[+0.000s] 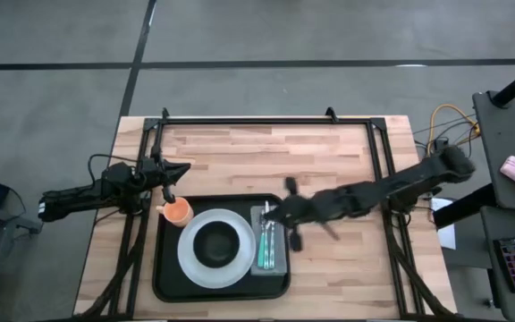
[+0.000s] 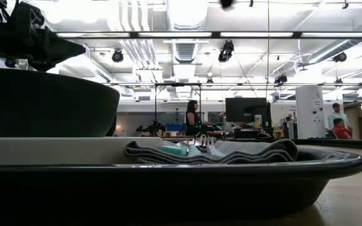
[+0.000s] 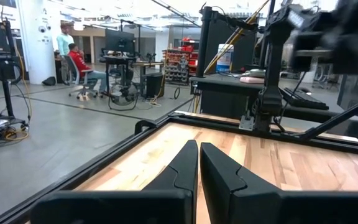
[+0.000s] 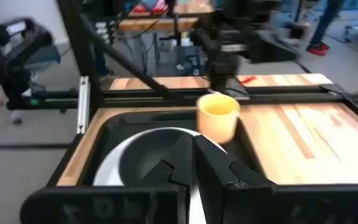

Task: Set up tray
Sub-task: Return to Home Position

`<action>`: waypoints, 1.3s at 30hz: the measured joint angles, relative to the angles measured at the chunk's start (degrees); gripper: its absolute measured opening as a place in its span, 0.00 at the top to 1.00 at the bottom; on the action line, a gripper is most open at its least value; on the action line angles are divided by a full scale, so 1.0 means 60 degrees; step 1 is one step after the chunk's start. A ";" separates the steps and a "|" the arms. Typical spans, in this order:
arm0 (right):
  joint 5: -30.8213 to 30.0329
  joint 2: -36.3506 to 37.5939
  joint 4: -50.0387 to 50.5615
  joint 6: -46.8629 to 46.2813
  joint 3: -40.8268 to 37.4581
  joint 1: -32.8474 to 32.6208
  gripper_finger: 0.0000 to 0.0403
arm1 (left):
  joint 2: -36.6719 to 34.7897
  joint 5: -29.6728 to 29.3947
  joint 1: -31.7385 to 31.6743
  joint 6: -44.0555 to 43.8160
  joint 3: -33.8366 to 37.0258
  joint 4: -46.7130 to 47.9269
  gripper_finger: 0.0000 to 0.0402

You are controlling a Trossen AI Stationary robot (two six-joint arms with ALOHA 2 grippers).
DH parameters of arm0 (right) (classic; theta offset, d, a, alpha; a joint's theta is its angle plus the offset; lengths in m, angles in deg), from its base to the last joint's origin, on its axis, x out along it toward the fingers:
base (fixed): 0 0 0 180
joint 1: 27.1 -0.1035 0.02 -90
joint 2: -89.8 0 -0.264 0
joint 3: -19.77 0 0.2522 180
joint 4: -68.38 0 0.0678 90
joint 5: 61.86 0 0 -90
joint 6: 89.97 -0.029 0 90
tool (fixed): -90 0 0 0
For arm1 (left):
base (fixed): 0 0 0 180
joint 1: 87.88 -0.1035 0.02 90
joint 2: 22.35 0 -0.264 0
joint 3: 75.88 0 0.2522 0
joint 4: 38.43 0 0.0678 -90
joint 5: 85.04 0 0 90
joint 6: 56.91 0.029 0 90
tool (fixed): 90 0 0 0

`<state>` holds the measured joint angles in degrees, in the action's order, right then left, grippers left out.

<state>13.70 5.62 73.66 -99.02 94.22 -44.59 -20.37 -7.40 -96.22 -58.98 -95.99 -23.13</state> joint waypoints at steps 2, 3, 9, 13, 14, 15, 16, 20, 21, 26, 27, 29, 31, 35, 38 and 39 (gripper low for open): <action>-0.0024 0.1000 -0.0303 -0.0135 -0.1130 0.0094 0.98 | 0.0000 -0.0003 0.0003 0.0000 0.0000 0.0000 1.00; -0.0058 0.1502 -0.0404 -0.0181 -0.1651 0.0156 0.98 | -0.0002 0.0000 0.0002 0.0000 0.0000 -0.0002 1.00; -0.0113 0.4379 -0.1748 -0.0121 -0.4494 0.0607 0.98 | -0.0003 0.0000 0.0000 0.0197 0.0000 0.0000 1.00; -0.0397 0.6057 -0.2426 0.0072 -0.6157 0.0852 0.98 | -0.0004 0.0049 0.0001 0.0203 0.0000 0.0000 1.00; -0.0607 0.6464 -0.2490 0.0075 -0.6533 0.0904 0.98 | -0.0004 0.0067 0.0001 0.0211 0.0000 -0.0002 1.00; -0.0859 0.6861 -0.2583 0.0080 -0.6884 0.0965 0.98 | -0.0004 0.0086 0.0002 0.0219 0.0002 0.0000 1.00; -0.1113 0.7272 -0.2726 0.0145 -0.7259 0.1035 0.98 | -0.0004 0.0146 0.0001 0.0222 0.0012 -0.0003 1.00; -0.1488 0.8937 -0.3620 0.0530 -0.8554 0.1375 0.98 | -0.0004 0.0337 0.0003 0.0222 0.0128 0.0007 1.00; -0.1494 0.9369 -0.3695 0.0641 -0.8806 0.1488 0.98 | -0.0007 0.0372 0.0000 0.0222 0.0139 -0.0001 1.00; -0.1463 1.1613 -0.3597 0.0883 -0.9728 0.1924 0.98 | -0.0007 0.0393 0.0001 0.0250 0.0217 -0.0006 1.00; -0.1431 1.2069 -0.3480 0.0907 -0.9865 0.1981 0.98 | -0.0007 0.0393 0.0002 0.0252 0.0229 -0.0011 1.00; -0.1344 1.2920 -0.2512 0.0850 -0.9961 0.1999 0.98 | -0.0013 0.0409 0.0000 0.0247 0.0262 0.0004 1.00; -0.1320 1.3731 -0.0891 0.0303 -0.9906 0.2005 0.98 | -0.0025 0.0548 0.0000 0.0186 0.0266 -0.0031 1.00; -0.1248 1.4009 0.1259 -0.0436 -0.9517 0.2005 0.98 | -0.0069 0.0747 0.0000 0.0180 0.0397 -0.0224 1.00; -0.1193 1.3914 0.1208 -0.0430 -0.9463 0.2045 0.98 | -0.0120 0.1107 0.0000 0.0068 0.0590 -0.0318 1.00; -0.1198 1.4007 0.1192 -0.0420 -0.9508 0.2057 0.98 | -0.0131 0.1235 0.0000 -0.0055 0.0711 -0.0276 1.00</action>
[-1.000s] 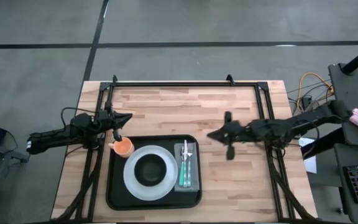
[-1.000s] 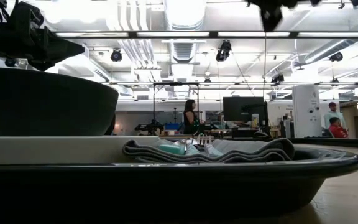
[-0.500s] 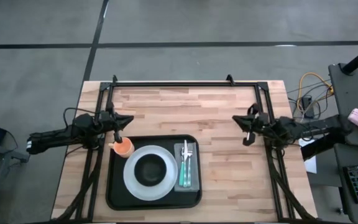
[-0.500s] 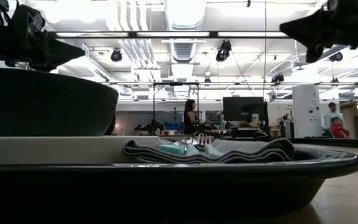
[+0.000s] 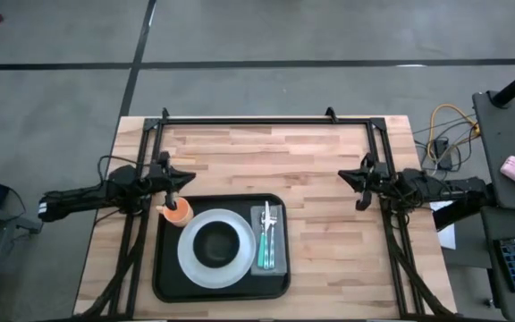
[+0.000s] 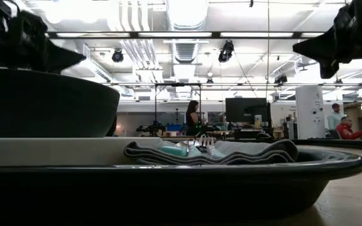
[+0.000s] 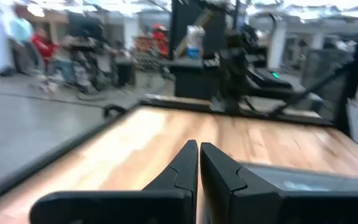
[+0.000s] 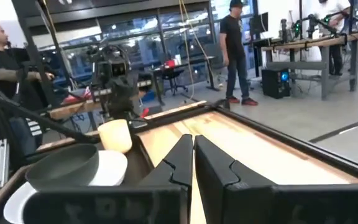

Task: Set up tray
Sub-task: Return to Home Position

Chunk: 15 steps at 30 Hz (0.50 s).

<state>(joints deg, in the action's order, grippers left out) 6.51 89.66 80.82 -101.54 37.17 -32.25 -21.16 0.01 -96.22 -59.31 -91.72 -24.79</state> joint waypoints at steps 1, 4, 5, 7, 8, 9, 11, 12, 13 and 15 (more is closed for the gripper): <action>0.0002 0.0029 -0.0012 -0.0019 -0.0090 0.0008 0.98 | -0.0002 0.0195 0.0005 -0.0095 0.0132 -0.0005 1.00; 0.0047 0.0006 -0.0063 -0.0510 -0.0409 0.0033 0.98 | 0.0002 0.0499 0.0007 -0.0224 0.0229 -0.0222 1.00; 0.0109 -0.0084 -0.0257 -0.0568 -0.0491 0.0033 0.98 | 0.0064 0.0510 0.0004 -0.0139 0.0225 -0.0320 1.00; 0.0303 -0.0343 -0.0345 -0.0419 -0.0511 0.0028 0.98 | 0.0063 0.0528 0.0004 0.0018 0.0220 -0.0426 1.00; 0.0315 -0.0437 -0.0309 -0.0311 -0.0517 0.0028 0.98 | -0.0016 0.0532 0.0004 0.0039 0.0246 -0.0359 1.00; 0.0315 -0.0511 -0.0311 -0.0254 -0.0514 0.0037 0.98 | -0.0080 0.0537 0.0006 0.0036 0.0247 -0.0234 1.00; 0.0294 -0.0654 -0.0317 -0.0219 -0.0514 0.0054 0.98 | -0.0027 0.0627 0.0007 -0.0007 0.0240 -0.0165 1.00; 0.0309 -0.0715 -0.0316 -0.0218 -0.0514 0.0062 0.98 | 0.0007 0.0627 0.0007 -0.0010 0.0243 -0.0179 1.00; 0.0343 -0.0759 -0.0305 -0.0215 -0.0514 0.0055 0.98 | 0.0011 0.0623 0.0004 -0.0012 0.0243 -0.0183 1.00; 0.0348 -0.0816 -0.0312 -0.0215 -0.0514 0.0056 0.98 | 0.0003 0.0622 0.0004 -0.0014 0.0243 -0.0179 1.00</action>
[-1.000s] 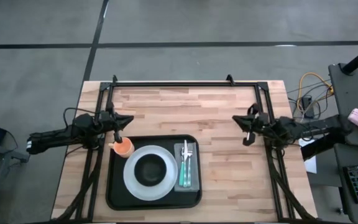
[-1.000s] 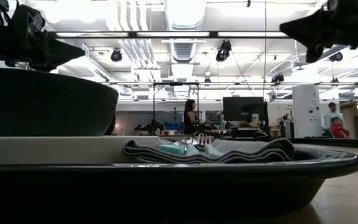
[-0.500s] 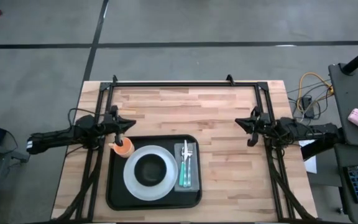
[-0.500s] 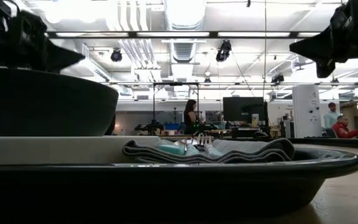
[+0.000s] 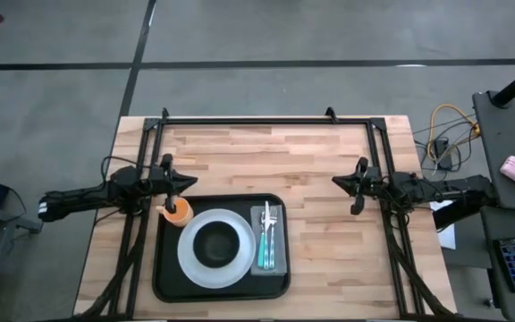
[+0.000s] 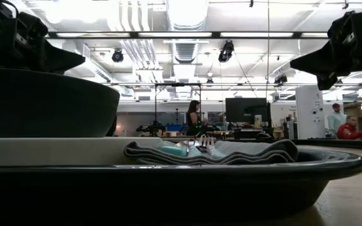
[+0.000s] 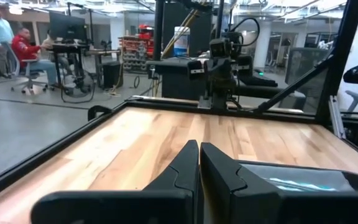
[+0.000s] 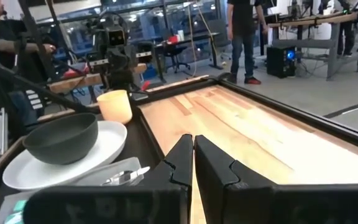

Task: Set up tray
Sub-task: Return to Home Position

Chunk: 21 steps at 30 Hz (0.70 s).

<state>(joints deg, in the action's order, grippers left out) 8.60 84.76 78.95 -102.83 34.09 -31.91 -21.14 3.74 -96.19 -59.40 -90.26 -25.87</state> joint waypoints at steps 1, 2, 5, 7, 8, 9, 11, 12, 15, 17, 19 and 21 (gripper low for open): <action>-0.0003 -0.0004 0.0003 0.0019 0.0000 -0.0001 0.98 | -0.0018 -0.0012 0.0000 -0.0009 0.0000 -0.0010 1.00; 0.0005 0.0002 0.0005 0.0047 0.0000 -0.0001 0.98 | -0.0036 -0.0021 0.0000 -0.0044 0.0002 -0.0011 1.00; 0.0020 0.0032 0.0003 0.0067 0.0000 -0.0005 0.98 | -0.0036 -0.0025 0.0000 -0.0205 0.0004 -0.0011 1.00; 0.0020 0.0003 0.0006 0.0135 0.0000 -0.0008 0.98 | -0.0025 -0.0025 0.0000 -0.0211 0.0004 -0.0007 1.00; 0.0016 -0.0010 0.0006 0.0209 0.0000 -0.0008 0.98 | -0.0021 -0.0028 0.0000 -0.0209 0.0004 -0.0006 1.00; 0.0020 -0.0011 0.0003 0.0211 0.0000 -0.0008 0.98 | -0.0021 -0.0035 0.0000 -0.0201 0.0004 -0.0004 1.00; 0.0016 -0.0011 0.0003 0.0222 0.0000 -0.0008 0.98 | -0.0021 -0.0039 0.0000 -0.0201 0.0004 -0.0001 1.00; 0.0016 -0.0003 -0.0001 0.0225 0.0000 -0.0008 0.98 | -0.0021 -0.0038 0.0000 -0.0200 -0.0003 0.0008 1.00; 0.0016 0.0000 -0.0001 0.0197 0.0000 -0.0008 0.98 | -0.0021 -0.0046 0.0000 -0.0198 -0.0015 0.0026 1.00; 0.0013 -0.0004 -0.0001 0.0197 0.0000 -0.0008 0.98 | -0.0014 -0.0047 0.0000 -0.0193 -0.0011 0.0026 1.00; 0.0012 0.0007 -0.0004 0.0186 0.0000 -0.0008 0.98 | 0.0048 -0.0049 0.0000 -0.0189 -0.0011 0.0026 1.00; 0.0012 0.0003 -0.0001 0.0189 0.0000 -0.0008 0.98 | 0.0117 -0.0050 0.0000 -0.0189 -0.0011 0.0026 1.00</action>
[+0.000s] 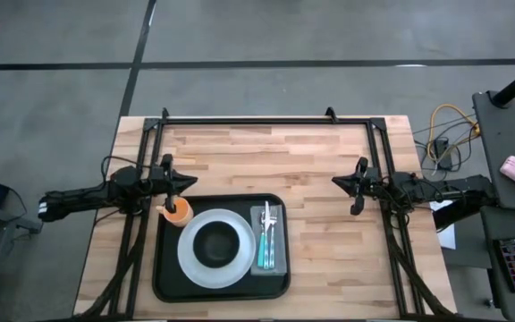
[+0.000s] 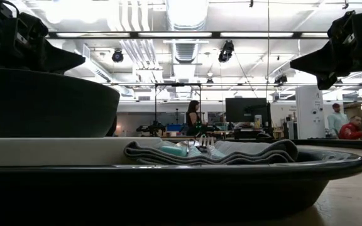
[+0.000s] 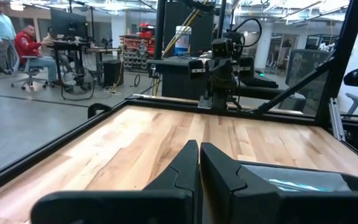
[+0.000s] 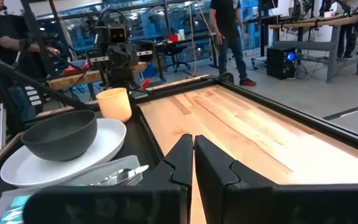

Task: Set up tray
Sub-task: Return to Home Position

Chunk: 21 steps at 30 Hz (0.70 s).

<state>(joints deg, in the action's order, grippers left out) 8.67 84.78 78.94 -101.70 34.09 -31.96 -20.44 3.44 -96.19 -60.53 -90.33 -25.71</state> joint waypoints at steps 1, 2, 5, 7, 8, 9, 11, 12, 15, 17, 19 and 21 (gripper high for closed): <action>0.0000 -0.0002 -0.0002 -0.0003 0.0000 0.0000 0.98 | 0.0025 0.0002 0.0000 0.0000 0.0000 0.0000 1.00; 0.0000 0.0001 -0.0002 -0.0003 0.0000 0.0000 0.98 | 0.0033 0.0004 -0.0003 0.0000 0.0000 0.0000 1.00; 0.0000 0.0001 -0.0002 -0.0005 0.0000 0.0000 0.98 | 0.0136 0.0000 -0.0001 0.0004 0.0000 -0.0004 1.00; 0.0000 -0.0005 -0.0004 -0.0006 0.0000 0.0000 0.98 | 0.0145 0.0000 -0.0004 0.0004 0.0000 -0.0004 1.00; 0.0000 -0.0006 -0.0004 -0.0006 0.0000 0.0000 0.98 | 0.0139 0.0000 -0.0004 0.0004 0.0000 -0.0004 1.00; 0.0000 -0.0003 -0.0004 -0.0006 0.0000 0.0000 0.98 | 0.0165 0.0000 -0.0004 0.0004 0.0000 -0.0004 1.00; -0.0004 -0.0003 -0.0004 -0.0006 0.0000 0.0000 0.98 | 0.0182 0.0000 -0.0004 0.0004 0.0000 -0.0004 1.00; -0.0003 -0.0003 -0.0004 -0.0010 0.0000 0.0000 0.98 | 0.0175 0.0000 -0.0001 0.0004 0.0000 -0.0004 1.00; -0.0003 -0.0005 -0.0005 -0.0010 0.0000 0.0000 0.98 | 0.0177 0.0003 -0.0004 0.0004 0.0000 -0.0004 1.00; -0.0004 -0.0003 -0.0007 -0.0010 0.0000 0.0000 0.98 | 0.0175 0.0001 -0.0004 0.0004 0.0000 -0.0004 1.00; -0.0004 -0.0003 -0.0007 -0.0010 0.0000 0.0000 0.98 | 0.0179 0.0000 -0.0004 0.0004 0.0000 -0.0004 1.00; -0.0004 -0.0003 -0.0008 -0.0010 0.0000 0.0000 0.98 | 0.0179 0.0004 -0.0004 0.0004 0.0000 -0.0004 1.00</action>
<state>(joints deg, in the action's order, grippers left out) 8.65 84.76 78.89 -101.76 34.09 -31.96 -19.37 3.46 -96.22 -60.51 -90.33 -25.73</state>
